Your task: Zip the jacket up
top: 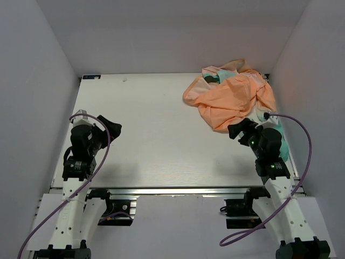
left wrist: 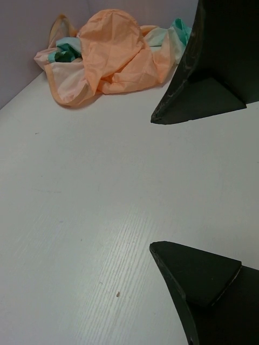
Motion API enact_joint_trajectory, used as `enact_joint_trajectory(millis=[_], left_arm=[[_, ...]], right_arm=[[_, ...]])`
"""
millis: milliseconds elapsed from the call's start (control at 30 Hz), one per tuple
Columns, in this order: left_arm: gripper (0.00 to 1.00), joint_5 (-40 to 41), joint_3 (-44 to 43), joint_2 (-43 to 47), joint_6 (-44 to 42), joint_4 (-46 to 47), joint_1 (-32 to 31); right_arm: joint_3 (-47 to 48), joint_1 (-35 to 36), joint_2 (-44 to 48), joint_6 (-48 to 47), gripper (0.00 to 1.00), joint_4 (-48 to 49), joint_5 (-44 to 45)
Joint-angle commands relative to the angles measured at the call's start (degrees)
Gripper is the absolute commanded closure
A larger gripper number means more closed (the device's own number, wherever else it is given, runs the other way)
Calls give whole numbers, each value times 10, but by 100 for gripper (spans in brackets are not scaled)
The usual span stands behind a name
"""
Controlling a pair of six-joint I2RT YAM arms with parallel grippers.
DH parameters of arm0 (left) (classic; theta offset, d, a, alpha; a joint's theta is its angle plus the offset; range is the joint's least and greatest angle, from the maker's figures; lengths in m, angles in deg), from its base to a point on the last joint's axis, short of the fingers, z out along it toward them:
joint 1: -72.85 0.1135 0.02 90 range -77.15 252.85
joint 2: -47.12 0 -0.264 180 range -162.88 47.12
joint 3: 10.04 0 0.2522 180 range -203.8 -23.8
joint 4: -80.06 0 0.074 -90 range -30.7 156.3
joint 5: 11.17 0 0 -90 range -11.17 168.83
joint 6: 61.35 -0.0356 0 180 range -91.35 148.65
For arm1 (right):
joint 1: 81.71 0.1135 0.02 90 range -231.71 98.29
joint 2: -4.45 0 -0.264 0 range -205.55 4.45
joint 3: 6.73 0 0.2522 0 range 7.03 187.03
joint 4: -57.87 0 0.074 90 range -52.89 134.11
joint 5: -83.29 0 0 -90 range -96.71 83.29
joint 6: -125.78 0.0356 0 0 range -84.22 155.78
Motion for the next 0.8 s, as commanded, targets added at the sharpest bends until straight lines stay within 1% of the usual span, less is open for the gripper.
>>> enact_joint_trajectory(millis=[0,33,100,167,200,233,300,400,467,533,567,600,633,667,700,767], left_arm=[[2,21,-12,-1,6,-19,1],[2,22,-14,-1,7,-24,1],[2,25,-13,1,8,-26,1],[2,28,-15,3,9,-26,1],[2,29,-16,3,10,-30,1],[2,28,-17,2,10,-30,1],[2,29,-15,1,11,-31,1],[2,29,-13,-1,10,-31,1],[2,29,-9,-2,11,-28,1],[2,29,-7,-3,15,-23,1],[2,28,-3,-7,15,-20,1],[2,28,-3,-9,15,-16,1],[2,26,-3,-13,15,-16,1],[2,24,-3,-16,14,-16,1],[2,22,-5,-23,14,-15,1],[2,19,-5,-28,14,-15,1]], right_arm=[[21,-2,10,9,11,-11,51],[20,-2,11,15,11,-17,80],[26,-2,10,25,11,-35,101],[45,-2,-3,10,11,-70,102],[70,-2,-18,20,11,-86,109],[81,-1,-26,32,11,-102,129],[98,-2,-45,48,11,-125,138],[101,-1,-60,26,11,-105,131],[128,-1,-76,36,11,-115,138],[166,-2,-123,31,11,-148,159],[205,-2,-141,31,11,-157,176],[224,-2,-183,28,11,-166,194],[245,-2,-207,25,11,-184,236],[283,-2,-229,20,11,-186,253],[300,-2,-277,12,11,-186,268],[338,-5,-332,-11,11,-180,296]])
